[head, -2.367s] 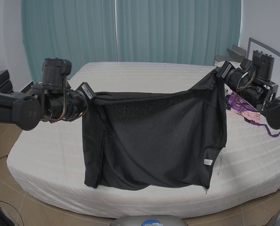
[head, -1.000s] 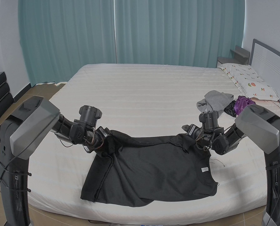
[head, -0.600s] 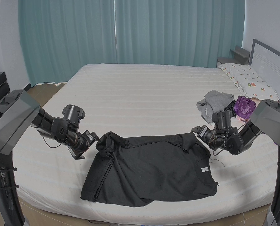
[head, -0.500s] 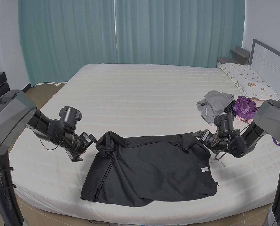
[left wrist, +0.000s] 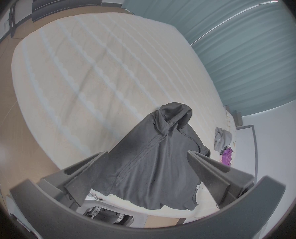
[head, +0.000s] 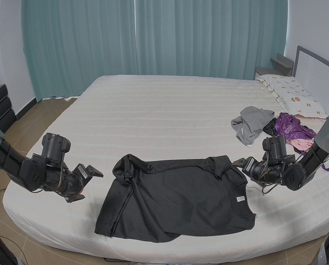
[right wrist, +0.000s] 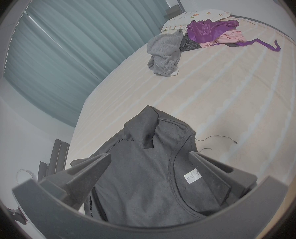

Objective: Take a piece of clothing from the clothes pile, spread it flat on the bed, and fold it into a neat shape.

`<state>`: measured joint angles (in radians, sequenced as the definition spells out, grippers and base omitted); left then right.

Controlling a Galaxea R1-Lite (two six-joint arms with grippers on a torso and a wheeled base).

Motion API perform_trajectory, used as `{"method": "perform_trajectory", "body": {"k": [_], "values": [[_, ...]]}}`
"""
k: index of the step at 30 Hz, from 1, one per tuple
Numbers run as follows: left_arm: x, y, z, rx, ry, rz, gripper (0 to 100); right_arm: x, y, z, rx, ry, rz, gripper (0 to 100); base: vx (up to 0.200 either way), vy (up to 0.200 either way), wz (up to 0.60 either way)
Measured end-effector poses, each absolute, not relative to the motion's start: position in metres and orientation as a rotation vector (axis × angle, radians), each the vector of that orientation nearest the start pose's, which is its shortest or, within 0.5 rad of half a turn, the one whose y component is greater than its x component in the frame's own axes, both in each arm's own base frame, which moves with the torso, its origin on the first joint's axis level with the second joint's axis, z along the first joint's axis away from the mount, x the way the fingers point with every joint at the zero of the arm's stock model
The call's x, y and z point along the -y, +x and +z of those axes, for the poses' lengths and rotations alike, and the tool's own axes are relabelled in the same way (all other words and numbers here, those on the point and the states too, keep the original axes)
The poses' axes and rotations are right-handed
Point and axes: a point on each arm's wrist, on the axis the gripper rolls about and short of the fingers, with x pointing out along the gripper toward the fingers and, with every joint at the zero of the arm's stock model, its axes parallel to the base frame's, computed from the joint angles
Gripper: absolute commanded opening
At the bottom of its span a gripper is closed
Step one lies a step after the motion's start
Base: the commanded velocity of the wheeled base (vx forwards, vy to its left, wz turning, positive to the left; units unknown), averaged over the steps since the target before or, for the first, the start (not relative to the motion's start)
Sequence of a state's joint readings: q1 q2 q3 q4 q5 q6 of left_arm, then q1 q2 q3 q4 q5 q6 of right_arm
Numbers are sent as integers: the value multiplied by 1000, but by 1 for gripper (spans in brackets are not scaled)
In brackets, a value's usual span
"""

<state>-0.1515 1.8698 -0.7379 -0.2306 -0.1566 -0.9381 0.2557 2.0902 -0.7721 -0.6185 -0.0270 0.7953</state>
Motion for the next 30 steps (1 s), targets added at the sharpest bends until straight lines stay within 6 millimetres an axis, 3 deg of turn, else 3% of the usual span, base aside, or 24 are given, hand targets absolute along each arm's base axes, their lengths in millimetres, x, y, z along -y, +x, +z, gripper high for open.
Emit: {"method": "perform_trajectory", "body": {"k": [4, 10, 21, 30], "values": [[44, 266, 88, -902, -884, 118, 100, -91, 328, 49, -746, 649, -52, 100, 0, 0, 0], [44, 254, 89, -840, -948, 94, 100, -100, 325, 49, -759, 630, -32, 100, 0, 0, 0], [51, 261, 74, -936, -1081, 19, 100, -107, 342, 58, -742, 604, -10, 100, 0, 0, 0], [53, 274, 56, -941, -1095, 22, 100, -124, 369, 39, -779, 528, -9, 100, 0, 0, 0]]}}
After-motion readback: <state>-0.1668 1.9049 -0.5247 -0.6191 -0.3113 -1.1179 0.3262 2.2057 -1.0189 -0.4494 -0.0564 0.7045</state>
